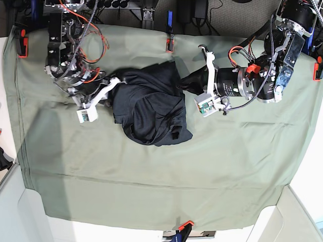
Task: Fold the T-shirt properly
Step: 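Grasp the bundle's sides with both grippers and push them inward, then tuck and square the folded bundle, then open both grippers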
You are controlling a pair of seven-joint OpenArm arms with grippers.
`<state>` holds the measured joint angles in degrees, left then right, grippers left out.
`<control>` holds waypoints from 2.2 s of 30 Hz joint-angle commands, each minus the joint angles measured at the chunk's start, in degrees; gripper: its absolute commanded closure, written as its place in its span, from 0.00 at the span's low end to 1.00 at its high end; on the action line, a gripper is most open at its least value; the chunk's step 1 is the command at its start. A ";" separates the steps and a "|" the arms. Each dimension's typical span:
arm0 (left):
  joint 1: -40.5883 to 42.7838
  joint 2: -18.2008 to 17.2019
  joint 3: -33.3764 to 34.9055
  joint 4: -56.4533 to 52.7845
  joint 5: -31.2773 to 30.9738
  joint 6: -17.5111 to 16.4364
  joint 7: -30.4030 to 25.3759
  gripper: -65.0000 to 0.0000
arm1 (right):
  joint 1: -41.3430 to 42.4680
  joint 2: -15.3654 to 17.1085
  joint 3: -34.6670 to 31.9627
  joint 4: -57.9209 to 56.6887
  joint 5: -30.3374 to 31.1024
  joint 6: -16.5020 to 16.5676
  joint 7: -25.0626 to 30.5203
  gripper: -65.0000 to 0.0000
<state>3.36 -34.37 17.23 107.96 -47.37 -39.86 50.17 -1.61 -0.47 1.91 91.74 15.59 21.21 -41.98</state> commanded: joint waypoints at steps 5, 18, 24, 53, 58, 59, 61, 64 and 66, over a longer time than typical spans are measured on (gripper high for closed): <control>-0.61 -0.90 -0.44 0.81 -0.33 -0.14 -0.59 1.00 | -0.07 -3.69 -5.49 0.98 0.55 0.26 1.14 1.00; -0.48 -3.58 -3.37 0.83 0.50 -0.14 -0.90 1.00 | 0.04 -4.72 -8.22 9.62 -6.69 -2.21 0.81 1.00; -0.50 -3.56 -4.87 -0.39 1.01 -0.14 -2.40 1.00 | 2.51 -4.63 -8.20 12.79 -6.99 -3.06 1.03 1.00; -19.54 4.17 -4.90 -29.35 12.57 -0.14 -12.50 1.00 | 25.46 -5.20 -8.20 -19.63 -11.19 -0.87 12.52 1.00; -19.54 4.15 -4.90 -29.35 12.66 -0.14 -12.09 1.00 | 29.09 -5.22 -8.13 -22.77 -13.55 -1.07 13.14 1.00; -19.56 4.07 -4.90 -29.35 12.46 -0.14 -11.50 1.00 | 29.86 -5.20 -8.13 -23.17 -14.45 -1.42 13.14 1.00; -19.69 3.54 -4.90 -29.33 11.28 -0.14 -10.23 1.00 | 31.19 -5.20 -8.13 -23.65 -15.63 -1.75 13.09 1.00; -19.82 1.55 -4.90 -28.48 7.06 -0.14 -3.93 1.00 | 31.91 -5.05 -8.13 -22.88 -15.61 -1.95 12.20 1.00; -19.56 -0.63 -4.90 -26.91 1.14 -0.14 1.68 1.00 | 31.69 -4.72 -8.13 -21.35 -15.61 -2.51 11.04 1.00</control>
<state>-14.85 -34.13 12.80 79.85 -45.58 -39.66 53.32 28.29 -5.15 -6.24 69.14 -0.51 18.79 -32.47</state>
